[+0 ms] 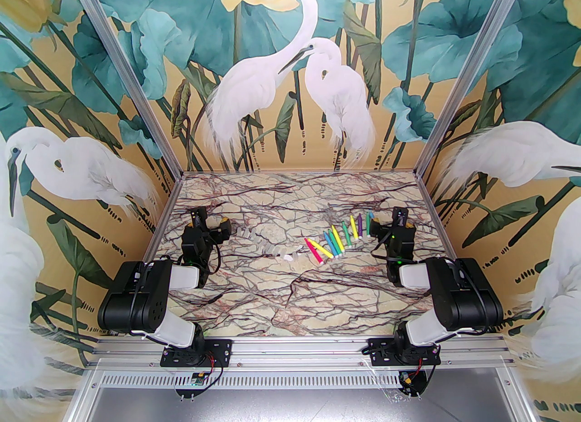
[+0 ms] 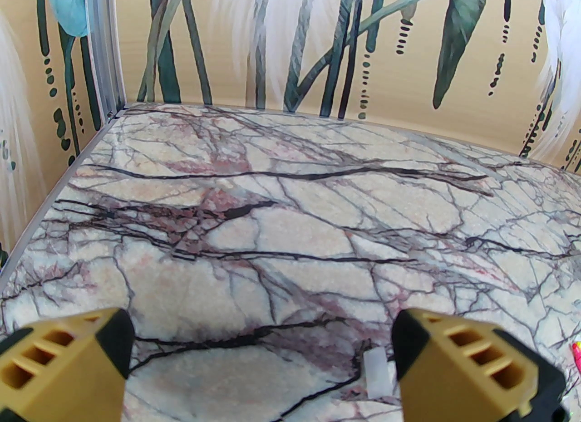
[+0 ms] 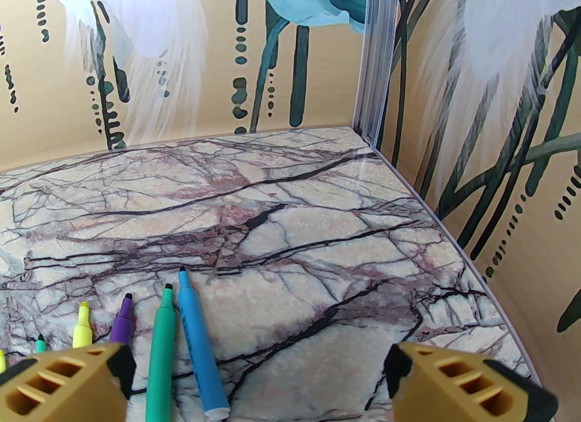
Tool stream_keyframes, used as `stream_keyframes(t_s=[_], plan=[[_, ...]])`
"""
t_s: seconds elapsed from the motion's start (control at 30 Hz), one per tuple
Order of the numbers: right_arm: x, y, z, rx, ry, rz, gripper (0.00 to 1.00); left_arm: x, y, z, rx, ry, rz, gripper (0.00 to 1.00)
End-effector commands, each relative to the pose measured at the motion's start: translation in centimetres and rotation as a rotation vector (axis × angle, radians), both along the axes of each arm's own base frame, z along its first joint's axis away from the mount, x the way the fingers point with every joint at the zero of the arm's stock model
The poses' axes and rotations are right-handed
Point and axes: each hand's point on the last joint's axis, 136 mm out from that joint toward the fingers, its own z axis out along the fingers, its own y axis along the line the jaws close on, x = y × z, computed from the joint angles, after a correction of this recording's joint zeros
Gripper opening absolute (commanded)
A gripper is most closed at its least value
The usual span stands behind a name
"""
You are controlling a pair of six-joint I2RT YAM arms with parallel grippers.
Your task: Open the pen caps
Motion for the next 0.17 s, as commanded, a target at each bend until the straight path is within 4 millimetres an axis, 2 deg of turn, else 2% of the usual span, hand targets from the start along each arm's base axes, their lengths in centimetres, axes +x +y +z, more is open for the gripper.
stream_keyframes(t_s=[0.0,0.13], plan=[[0.46,0.37,0.59,0.014,-0.011,0.019,0.99,0.27,-0.15,-0.12,-0.016,0.008,-0.012,1.0],[0.44,0.33,0.61,0.013,-0.013,0.019,0.99,0.23,-0.2,-0.13,-0.016,0.008,-0.014,1.0]])
